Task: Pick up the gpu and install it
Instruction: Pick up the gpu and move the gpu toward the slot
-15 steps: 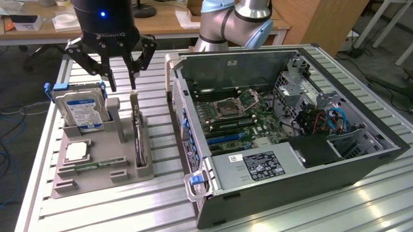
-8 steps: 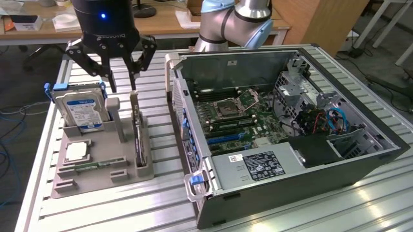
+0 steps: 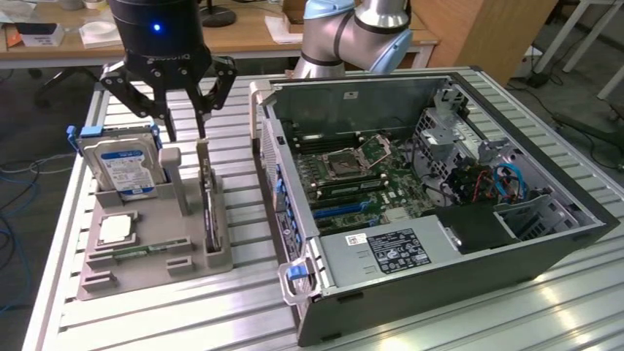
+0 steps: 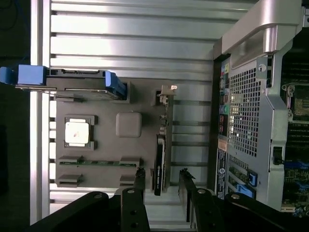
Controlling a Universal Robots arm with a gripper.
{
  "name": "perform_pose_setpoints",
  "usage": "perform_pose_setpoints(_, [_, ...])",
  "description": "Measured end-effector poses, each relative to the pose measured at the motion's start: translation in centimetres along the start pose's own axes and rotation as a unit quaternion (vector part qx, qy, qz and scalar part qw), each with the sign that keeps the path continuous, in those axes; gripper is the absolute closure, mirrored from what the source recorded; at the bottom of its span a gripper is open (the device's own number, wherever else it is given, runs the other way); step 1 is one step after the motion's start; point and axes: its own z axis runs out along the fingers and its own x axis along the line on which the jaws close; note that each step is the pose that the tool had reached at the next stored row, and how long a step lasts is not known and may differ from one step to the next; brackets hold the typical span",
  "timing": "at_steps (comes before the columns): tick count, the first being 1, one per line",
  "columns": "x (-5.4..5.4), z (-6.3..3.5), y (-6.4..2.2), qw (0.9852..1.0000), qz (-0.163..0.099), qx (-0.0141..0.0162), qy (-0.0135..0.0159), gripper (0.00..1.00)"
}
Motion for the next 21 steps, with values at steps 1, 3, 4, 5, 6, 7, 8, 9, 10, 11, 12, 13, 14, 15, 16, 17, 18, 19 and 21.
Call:
perform_pose_setpoints(1, [0.00, 0.05, 0.00, 1.0000, 0.000, 0.0000, 0.0000, 0.59])
perform_pose_setpoints(3, [0.00, 0.14, -0.01, 1.0000, 0.000, 0.0000, 0.0000, 0.59])
perform_pose_setpoints(4, [0.00, 0.18, -0.01, 1.0000, 0.000, 0.0000, -0.0001, 0.59])
perform_pose_setpoints(5, [0.00, 0.20, -0.01, 1.0000, 0.000, 0.0000, 0.0000, 0.59])
perform_pose_setpoints(6, [0.00, 0.23, -0.01, 1.0000, 0.000, 0.0000, 0.0000, 0.59])
perform_pose_setpoints(7, [0.00, 0.28, -0.01, 1.0000, 0.000, 0.0000, 0.0000, 0.59])
perform_pose_setpoints(8, [0.01, 0.31, -0.01, 1.0000, 0.000, 0.0000, 0.0000, 0.59])
perform_pose_setpoints(9, [0.01, 0.34, -0.01, 1.0000, 0.000, 0.0000, 0.0000, 0.59])
perform_pose_setpoints(10, [0.01, 0.37, -0.01, 1.0000, 0.000, 0.0000, 0.0000, 0.59])
perform_pose_setpoints(11, [0.01, 0.41, -0.01, 1.0000, 0.000, 0.0000, 0.0000, 0.59])
perform_pose_setpoints(12, [0.01, 0.45, -0.02, 1.0000, 0.000, -0.0001, -0.0001, 0.59])
perform_pose_setpoints(13, [0.01, 0.48, -0.02, 1.0000, 0.000, 0.0000, -0.0001, 0.59])
perform_pose_setpoints(14, [0.01, 0.52, -0.02, 1.0000, 0.000, 0.0000, 0.0000, 0.59])
perform_pose_setpoints(15, [0.01, 0.55, -0.02, 1.0000, 0.000, 0.0000, 0.0000, 0.59])
perform_pose_setpoints(16, [0.01, 0.57, -0.02, 1.0000, 0.000, 0.0000, 0.0000, 0.59])
perform_pose_setpoints(17, [0.01, 0.61, -0.02, 1.0000, 0.000, 0.0000, 0.0000, 0.59])
perform_pose_setpoints(18, [0.01, 0.64, -0.02, 1.0000, 0.000, 0.0000, 0.0000, 0.59])
perform_pose_setpoints(19, [0.01, 0.67, -0.02, 1.0000, 0.000, 0.0000, 0.0000, 0.59])
perform_pose_setpoints(21, [0.01, 0.75, -0.02, 1.0000, 0.000, 0.0000, 0.0000, 0.59])
